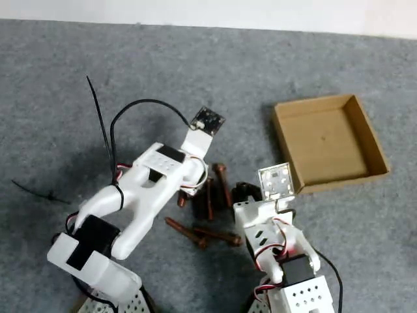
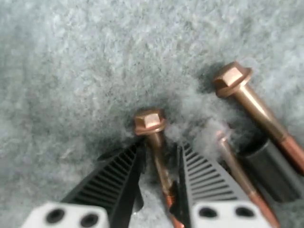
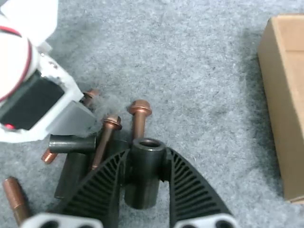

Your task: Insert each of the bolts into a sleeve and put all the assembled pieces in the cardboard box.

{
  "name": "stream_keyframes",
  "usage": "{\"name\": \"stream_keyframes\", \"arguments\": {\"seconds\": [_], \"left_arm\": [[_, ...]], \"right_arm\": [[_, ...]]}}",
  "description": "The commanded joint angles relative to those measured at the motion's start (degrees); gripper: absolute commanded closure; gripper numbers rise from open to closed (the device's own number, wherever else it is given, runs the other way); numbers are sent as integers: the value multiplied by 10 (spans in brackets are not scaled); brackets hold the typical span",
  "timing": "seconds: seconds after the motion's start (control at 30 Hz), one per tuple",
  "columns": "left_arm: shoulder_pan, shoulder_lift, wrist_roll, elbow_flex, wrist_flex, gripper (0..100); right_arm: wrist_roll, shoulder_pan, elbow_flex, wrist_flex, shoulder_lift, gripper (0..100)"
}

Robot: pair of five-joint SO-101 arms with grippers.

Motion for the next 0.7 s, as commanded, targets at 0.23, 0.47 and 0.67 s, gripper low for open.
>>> {"name": "stream_keyframes", "arguments": {"seconds": [0.23, 0.47, 0.67], "left_arm": [[-18, 6, -3, -20, 37, 881], [-18, 6, -3, -20, 37, 882], [-18, 6, -3, -19, 37, 885]], "right_arm": [[6, 7, -6, -7, -10, 993], [6, 7, -5, -7, -10, 993], [6, 7, -5, -7, -10, 993]]}}
